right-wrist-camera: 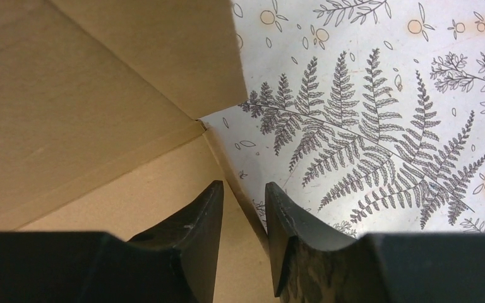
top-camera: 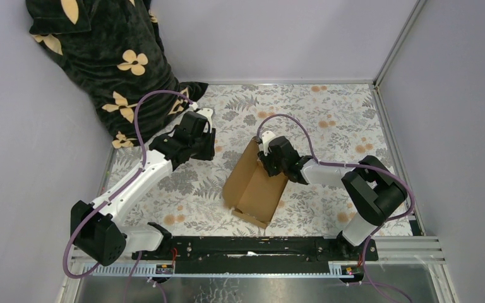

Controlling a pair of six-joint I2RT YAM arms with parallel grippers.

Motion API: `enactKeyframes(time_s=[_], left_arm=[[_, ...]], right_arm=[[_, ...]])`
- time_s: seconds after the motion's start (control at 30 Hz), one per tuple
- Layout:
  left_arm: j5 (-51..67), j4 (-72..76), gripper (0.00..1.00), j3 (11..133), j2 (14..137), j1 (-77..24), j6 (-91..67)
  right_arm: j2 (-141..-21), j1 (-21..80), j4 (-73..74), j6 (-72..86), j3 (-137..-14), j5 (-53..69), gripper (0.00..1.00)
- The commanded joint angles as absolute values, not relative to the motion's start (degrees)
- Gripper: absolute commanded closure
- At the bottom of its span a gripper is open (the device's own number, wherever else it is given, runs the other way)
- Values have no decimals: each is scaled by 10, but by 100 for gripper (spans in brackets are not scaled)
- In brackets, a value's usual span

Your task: Fold the paper box

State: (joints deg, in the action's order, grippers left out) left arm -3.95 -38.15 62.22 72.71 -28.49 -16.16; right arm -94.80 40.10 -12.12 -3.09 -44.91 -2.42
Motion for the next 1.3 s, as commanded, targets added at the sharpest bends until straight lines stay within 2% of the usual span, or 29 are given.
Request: enactKeyframes(time_s=[0.0,0.2,0.4,0.6,0.7,0.83,1.0,1.13,1.27], left_arm=[[-37,-357,59,620,731,-282,-166],[-43,-359,59,618,730,-282,-164],[-46,-359,59,614,731,-282,-165],[-60,-362,58,614,730,-278,-162],[-59,-361,58,614,728,-272,-164],[-26,-341,57,600,729,-271,-178],[60,-253,57,522,712,-271,-224],[104,-195,57,475,687,-272,-273],[101,-144,56,431,658,-273,-313]], right_arm=[[-949,405,-119,-9,-461,-55,64],[-938,406,-95,38,-462,-137,69],[-925,406,-52,120,-464,-247,69],[-895,405,52,283,-462,-385,67],[-881,404,79,353,-451,-427,70],[-883,405,113,417,-454,-448,70],[-878,405,125,498,-437,-455,72],[-888,405,146,567,-435,-454,77],[-889,405,141,601,-424,-453,79]])
